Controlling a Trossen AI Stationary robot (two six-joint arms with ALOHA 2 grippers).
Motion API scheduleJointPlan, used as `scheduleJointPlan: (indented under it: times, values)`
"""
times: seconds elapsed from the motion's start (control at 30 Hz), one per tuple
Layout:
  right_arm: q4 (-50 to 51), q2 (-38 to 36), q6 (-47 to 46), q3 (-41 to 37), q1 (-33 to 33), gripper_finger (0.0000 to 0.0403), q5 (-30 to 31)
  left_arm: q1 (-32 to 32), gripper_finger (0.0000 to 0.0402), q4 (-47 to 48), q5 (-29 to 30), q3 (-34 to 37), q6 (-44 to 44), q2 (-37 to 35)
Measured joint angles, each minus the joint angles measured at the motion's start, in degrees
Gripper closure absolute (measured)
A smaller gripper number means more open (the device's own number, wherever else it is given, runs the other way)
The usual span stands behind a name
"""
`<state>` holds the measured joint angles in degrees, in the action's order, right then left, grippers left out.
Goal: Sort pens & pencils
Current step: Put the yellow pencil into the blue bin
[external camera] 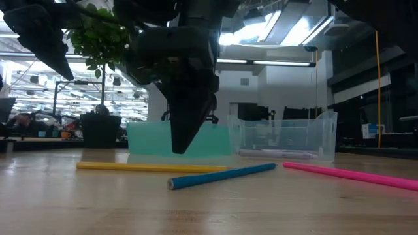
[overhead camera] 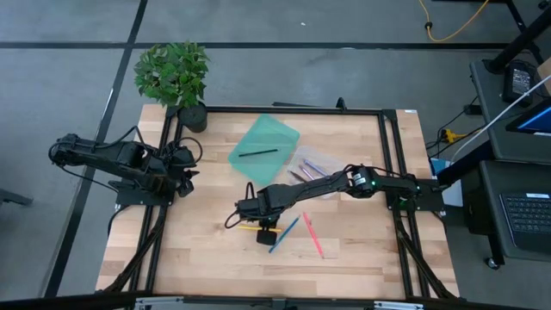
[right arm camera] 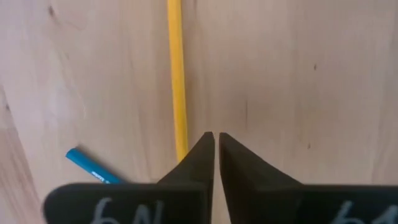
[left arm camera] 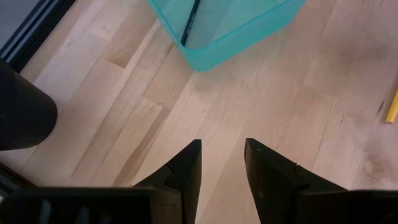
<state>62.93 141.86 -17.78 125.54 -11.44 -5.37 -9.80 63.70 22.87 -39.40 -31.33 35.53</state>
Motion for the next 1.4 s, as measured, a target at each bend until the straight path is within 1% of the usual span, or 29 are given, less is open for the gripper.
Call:
scheduleJointPlan:
  times: [0.27, 0.57, 0.9, 1.27, 1.4]
  values:
    - [-0.5, 0.0, -1.2, 0.0, 0.0, 0.0339, -0.4, 0.0, 0.0286, 0.0, 0.0, 0.0, 0.0, 0.0]
    - [-0.2, -0.1, -3.9, 0.0, 0.0, 0.0309, -3.6, 0.0, 0.0286, 0.0, 0.0, 0.0, 0.0, 0.0]
    - [1.7, -0.1, -7.4, 0.0, 0.0, 0.0297, -6.7, 0.0, 0.0286, 0.0, 0.2, 0.0, 0.0, 0.0]
    - [-0.4, -0.1, -7.7, 0.0, 0.0, 0.0292, -6.8, 0.0, 0.0286, 0.0, 0.4, 0.0, 0.0, 0.0]
    - [-0.7, 0.2, -7.7, 0.0, 0.0, 0.0292, -8.3, 0.0, 0.0286, 0.0, 0.4, 0.0, 0.0, 0.0]
